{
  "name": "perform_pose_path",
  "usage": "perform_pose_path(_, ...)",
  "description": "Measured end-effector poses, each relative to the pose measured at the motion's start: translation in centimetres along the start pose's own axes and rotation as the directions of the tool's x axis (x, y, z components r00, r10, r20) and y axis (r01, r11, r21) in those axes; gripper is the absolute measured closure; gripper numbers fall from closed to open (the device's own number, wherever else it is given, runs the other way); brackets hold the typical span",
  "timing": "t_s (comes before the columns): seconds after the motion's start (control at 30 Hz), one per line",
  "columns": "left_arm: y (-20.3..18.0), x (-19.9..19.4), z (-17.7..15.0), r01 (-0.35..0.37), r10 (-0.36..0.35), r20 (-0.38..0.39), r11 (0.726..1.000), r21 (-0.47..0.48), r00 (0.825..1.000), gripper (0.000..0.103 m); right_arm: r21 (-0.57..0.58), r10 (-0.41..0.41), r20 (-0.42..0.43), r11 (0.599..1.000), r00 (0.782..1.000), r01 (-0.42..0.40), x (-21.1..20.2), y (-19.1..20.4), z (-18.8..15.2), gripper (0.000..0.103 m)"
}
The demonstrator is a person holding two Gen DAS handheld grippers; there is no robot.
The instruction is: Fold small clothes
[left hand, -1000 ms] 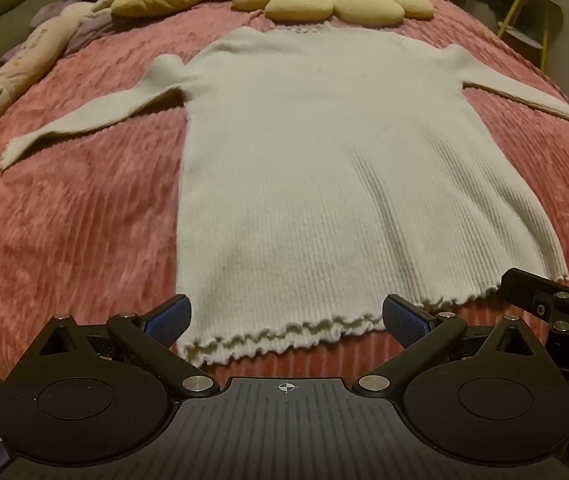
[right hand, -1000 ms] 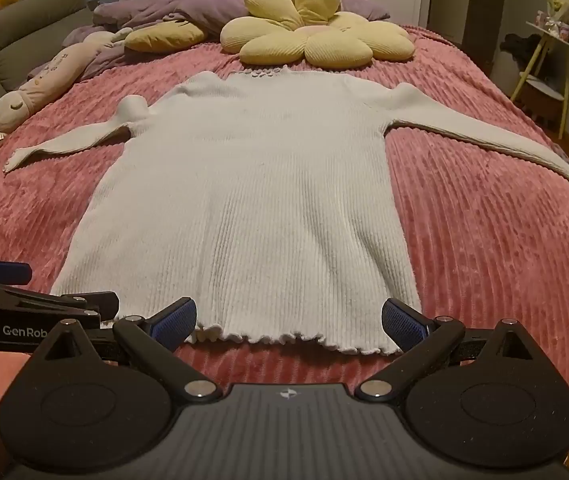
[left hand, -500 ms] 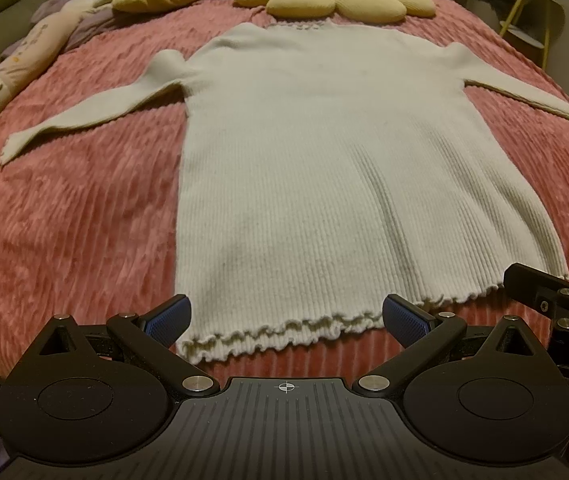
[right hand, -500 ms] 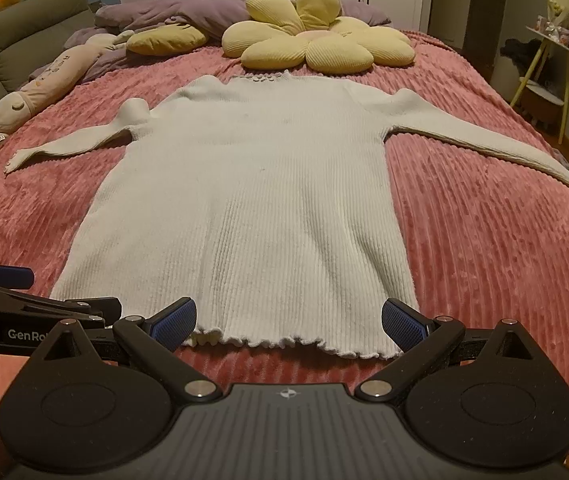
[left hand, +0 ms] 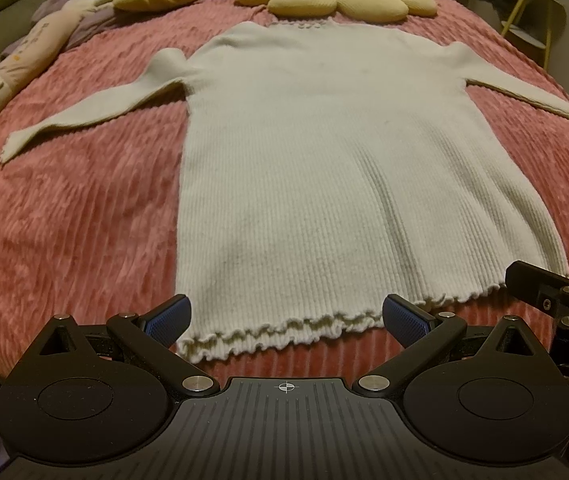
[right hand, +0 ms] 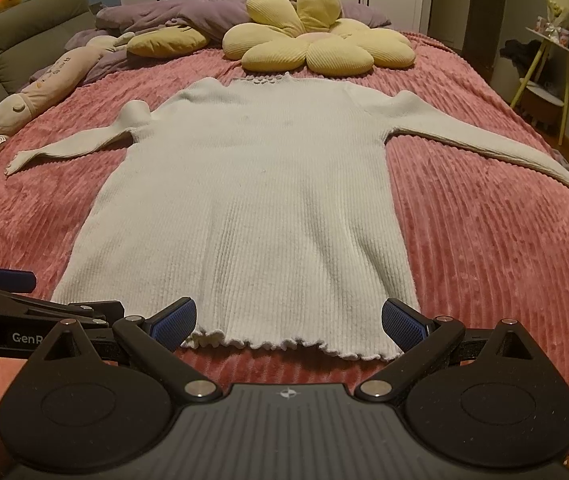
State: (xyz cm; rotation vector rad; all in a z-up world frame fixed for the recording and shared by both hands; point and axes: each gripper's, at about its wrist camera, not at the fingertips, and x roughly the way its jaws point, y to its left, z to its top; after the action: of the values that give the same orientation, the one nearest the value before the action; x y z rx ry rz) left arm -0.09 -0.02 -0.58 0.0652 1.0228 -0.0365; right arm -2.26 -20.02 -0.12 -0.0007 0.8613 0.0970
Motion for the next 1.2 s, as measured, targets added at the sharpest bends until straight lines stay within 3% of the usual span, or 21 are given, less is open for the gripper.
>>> perform_pose_path(1.2,-0.05,0.48,0.17,-0.006,0.006,-0.014,1.0,-0.011,1.0,0.0,-0.001,0.013,0.015,1.0,1.0,-0.013,0.05,-0.23,-0.05,0.004)
